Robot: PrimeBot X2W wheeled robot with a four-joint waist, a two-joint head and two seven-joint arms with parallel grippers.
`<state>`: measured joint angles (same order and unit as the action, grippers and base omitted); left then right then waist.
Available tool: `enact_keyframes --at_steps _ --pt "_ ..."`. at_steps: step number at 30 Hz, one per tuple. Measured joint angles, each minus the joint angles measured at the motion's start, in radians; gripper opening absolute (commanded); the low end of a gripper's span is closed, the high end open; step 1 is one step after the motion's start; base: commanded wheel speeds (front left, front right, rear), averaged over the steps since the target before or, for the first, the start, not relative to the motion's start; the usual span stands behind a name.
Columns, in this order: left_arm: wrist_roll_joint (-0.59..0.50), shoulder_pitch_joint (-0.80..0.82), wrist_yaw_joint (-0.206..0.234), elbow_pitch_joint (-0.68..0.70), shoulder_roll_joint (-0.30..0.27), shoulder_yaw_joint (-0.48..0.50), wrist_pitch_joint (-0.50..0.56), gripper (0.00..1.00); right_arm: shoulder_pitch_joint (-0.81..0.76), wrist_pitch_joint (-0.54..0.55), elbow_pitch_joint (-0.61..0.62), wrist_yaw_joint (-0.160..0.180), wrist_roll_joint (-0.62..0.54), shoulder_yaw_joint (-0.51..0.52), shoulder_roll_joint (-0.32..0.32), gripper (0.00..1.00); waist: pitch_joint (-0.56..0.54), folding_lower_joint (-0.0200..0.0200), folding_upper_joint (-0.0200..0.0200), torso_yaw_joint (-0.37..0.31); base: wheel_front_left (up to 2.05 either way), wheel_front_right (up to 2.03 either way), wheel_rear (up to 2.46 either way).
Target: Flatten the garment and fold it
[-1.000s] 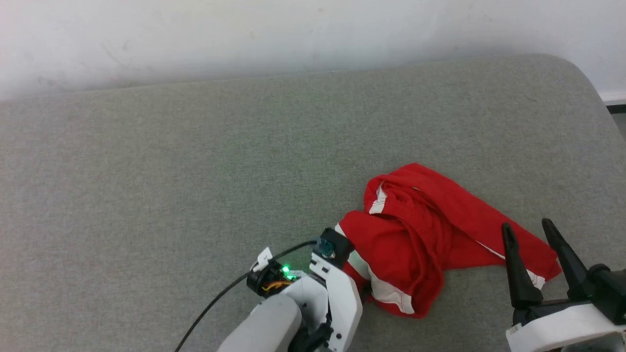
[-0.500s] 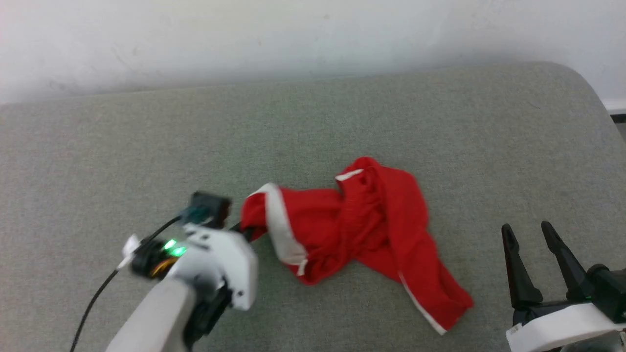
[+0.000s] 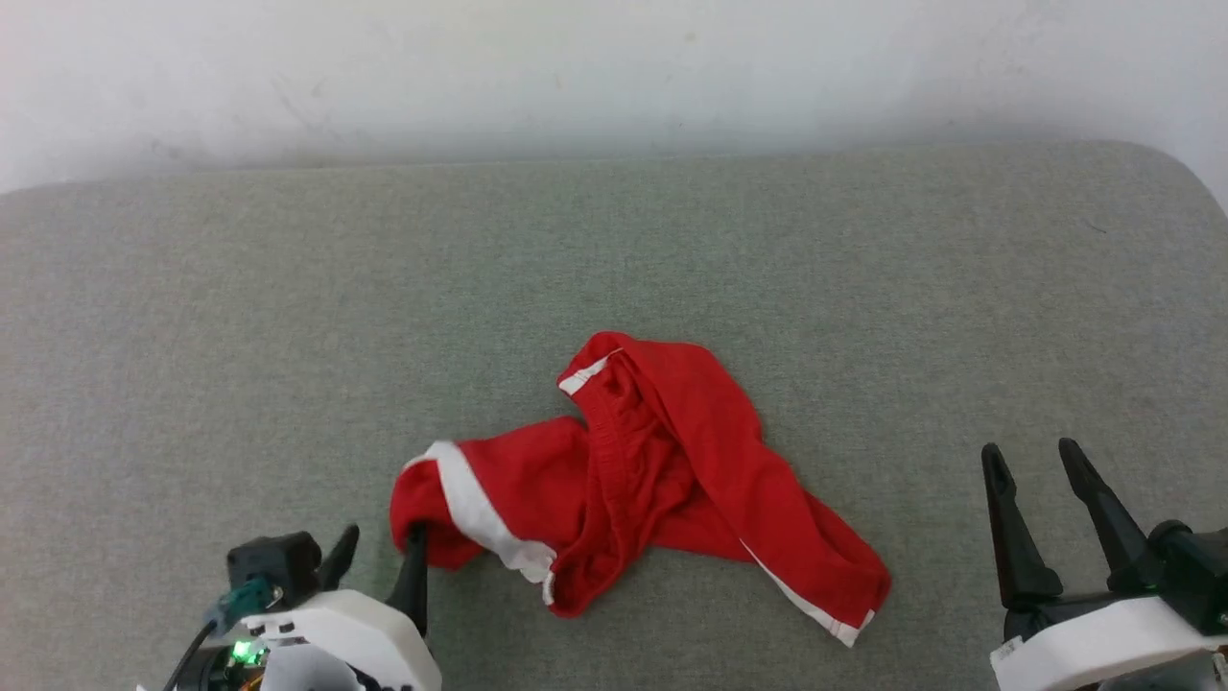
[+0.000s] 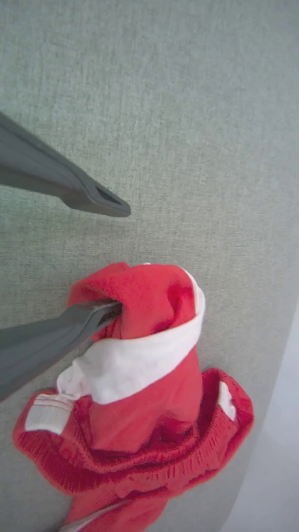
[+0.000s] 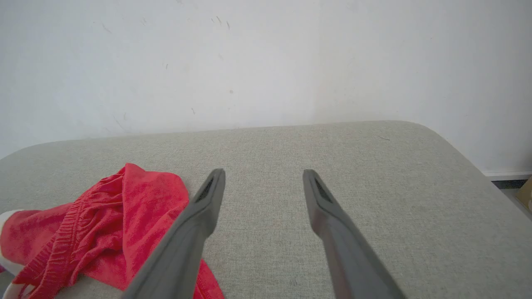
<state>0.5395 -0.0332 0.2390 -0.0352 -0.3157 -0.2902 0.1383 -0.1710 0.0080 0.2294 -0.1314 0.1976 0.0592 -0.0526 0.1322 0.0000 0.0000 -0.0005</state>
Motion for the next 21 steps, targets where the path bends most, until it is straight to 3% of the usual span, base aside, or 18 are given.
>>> enact_keyframes --at_steps 5,9,21 --pt "-0.011 0.004 -0.028 0.000 0.048 0.024 -0.228 1.00 0.001 0.010 -0.004 0.000 -0.005 -0.015 0.000 1.00 -0.010 0.0000 0.0000 0.012 0.00 0.00 0.00" --pt "-0.048 0.024 -0.054 -0.008 0.057 0.027 -0.353 1.00 0.002 0.056 -0.019 0.000 -0.004 -0.069 -0.001 1.00 -0.023 0.0000 0.0000 0.021 0.00 0.00 0.00" --pt "-0.201 0.024 -0.123 0.052 0.132 0.089 -0.395 1.00 0.182 0.249 -0.274 0.000 0.156 -0.429 -0.055 1.00 -0.037 0.0000 0.0000 0.065 0.00 0.00 0.00"
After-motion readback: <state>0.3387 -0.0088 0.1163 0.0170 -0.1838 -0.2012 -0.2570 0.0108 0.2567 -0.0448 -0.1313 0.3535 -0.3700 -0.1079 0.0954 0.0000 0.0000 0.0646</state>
